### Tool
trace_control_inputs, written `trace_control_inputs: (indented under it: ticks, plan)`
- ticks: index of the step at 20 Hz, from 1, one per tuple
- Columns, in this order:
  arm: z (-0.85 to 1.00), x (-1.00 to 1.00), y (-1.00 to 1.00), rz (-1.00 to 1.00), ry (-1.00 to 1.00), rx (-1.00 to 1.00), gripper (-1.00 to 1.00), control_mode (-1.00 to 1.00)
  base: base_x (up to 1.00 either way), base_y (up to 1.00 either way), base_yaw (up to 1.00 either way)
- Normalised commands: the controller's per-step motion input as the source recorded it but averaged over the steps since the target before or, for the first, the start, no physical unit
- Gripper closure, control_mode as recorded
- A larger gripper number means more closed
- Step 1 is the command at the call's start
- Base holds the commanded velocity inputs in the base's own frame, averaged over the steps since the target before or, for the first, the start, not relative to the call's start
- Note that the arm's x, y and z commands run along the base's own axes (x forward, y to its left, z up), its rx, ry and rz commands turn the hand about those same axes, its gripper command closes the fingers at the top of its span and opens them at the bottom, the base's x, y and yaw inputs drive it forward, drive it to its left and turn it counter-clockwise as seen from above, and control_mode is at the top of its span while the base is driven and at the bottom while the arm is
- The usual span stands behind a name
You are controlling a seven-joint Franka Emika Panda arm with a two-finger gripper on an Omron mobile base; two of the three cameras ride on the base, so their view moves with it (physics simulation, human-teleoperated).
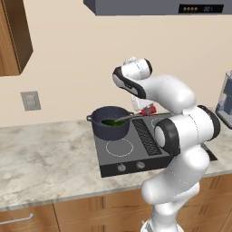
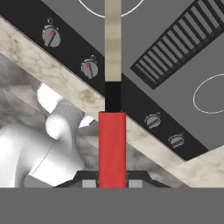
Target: Put the lime and cucumber in the pot. Retrieve the spatula and lightly stir the vegetables in the pot.
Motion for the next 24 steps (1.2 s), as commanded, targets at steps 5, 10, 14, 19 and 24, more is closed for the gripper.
trace_control_inputs:
  ticks: [5, 10, 14, 19, 24]
  plan:
    - [0.0, 0.58, 0.31, 0.0, 0.06, -0.19, 1.0, -1.0, 0.0, 0.0, 0.0]
    - [-0.01, 0.37, 0.17, 0.0, 0.18, -0.22, 1.0, -1.0, 0.0, 0.0, 0.0]
    - [-0.05, 0.15, 0.17, 0.0, 0.02, -0.17, 1.0, -1.0, 0.0, 0.0, 0.0]
    - [-0.17, 0.1, 0.02, 0.0, -0.07, -0.01, 1.0, -1.0, 0.0, 0.0, 0.0]
    - [-0.47, 0.01, 0.0, 0.0, 0.01, 0.0, 1.0, -1.0, 0.0, 0.0, 0.0]
